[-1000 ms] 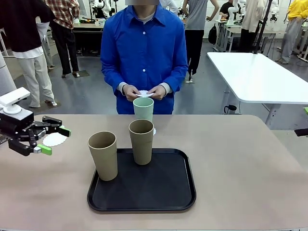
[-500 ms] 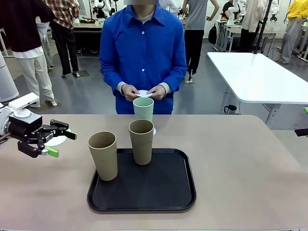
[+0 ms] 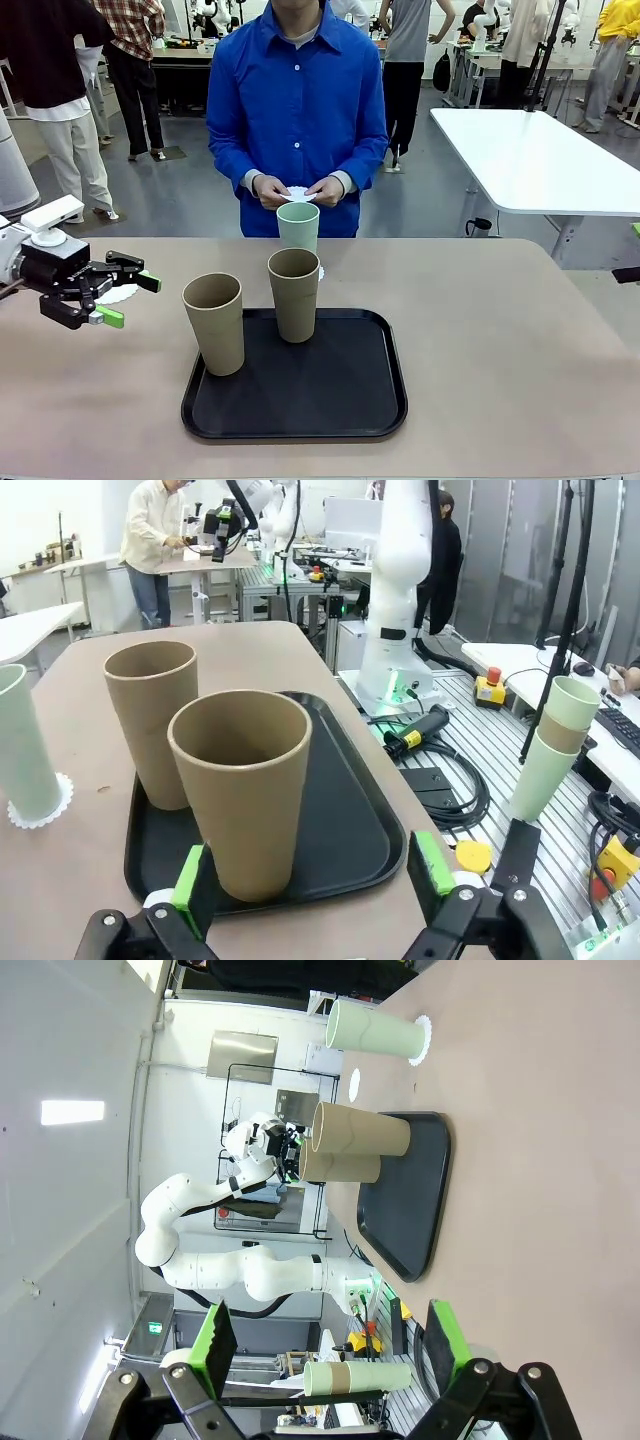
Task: Place coasters on the table and set cups on them.
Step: Take one Reusable plastic cup from the Flat Tray and place it on a coaster set by the human.
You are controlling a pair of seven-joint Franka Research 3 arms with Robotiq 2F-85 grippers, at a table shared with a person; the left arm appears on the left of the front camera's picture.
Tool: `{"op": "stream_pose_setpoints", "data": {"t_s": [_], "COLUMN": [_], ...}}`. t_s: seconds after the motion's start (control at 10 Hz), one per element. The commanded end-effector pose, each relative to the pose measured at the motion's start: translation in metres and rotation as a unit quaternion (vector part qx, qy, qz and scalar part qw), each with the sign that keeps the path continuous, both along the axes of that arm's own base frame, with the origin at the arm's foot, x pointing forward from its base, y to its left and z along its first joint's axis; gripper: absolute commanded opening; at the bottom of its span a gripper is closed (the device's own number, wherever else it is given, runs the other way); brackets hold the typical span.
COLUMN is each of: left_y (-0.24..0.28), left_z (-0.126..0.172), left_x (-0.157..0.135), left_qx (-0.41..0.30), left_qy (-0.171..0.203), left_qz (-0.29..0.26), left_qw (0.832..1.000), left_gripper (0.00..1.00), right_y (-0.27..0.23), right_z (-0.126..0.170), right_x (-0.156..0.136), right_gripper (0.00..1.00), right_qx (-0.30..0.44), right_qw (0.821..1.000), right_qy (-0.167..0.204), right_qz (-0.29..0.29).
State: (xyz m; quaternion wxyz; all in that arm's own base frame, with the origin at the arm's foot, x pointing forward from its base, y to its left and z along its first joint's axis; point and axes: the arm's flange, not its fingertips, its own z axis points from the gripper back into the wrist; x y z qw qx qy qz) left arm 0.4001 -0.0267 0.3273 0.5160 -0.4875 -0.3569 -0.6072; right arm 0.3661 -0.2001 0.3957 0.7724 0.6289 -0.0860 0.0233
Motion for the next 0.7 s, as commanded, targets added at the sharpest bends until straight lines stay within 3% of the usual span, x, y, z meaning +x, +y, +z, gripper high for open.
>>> {"op": "stream_pose_setpoints", "data": {"t_s": [0.0, 0.3, 0.6], "left_y": [-0.001, -0.006, -0.011], "left_z": [-0.017, -0.044, -0.064], "left_x": [0.01, 0.015, 0.022], "left_qx": [-0.014, -0.01, -0.03], "left_qy": [-0.015, -0.044, -0.042], "left_qz": [0.021, 0.04, 0.038], "left_qw": [1.0, 0.998, 0.998], "left_gripper": [1.0, 1.0, 1.0], "right_y": [0.001, 0.001, 0.001], "right_z": [0.0, 0.0, 0.0], "right_x": [-0.001, -0.001, -0.001], "right_gripper": [1.0, 1.0, 1.0], "right_qx": [0.004, 0.004, 0.004], "right_qw": [1.0, 1.0, 1.0], "right_qy": [-0.002, -0.002, -0.002], "right_qz": [0.001, 0.001, 0.001]}}
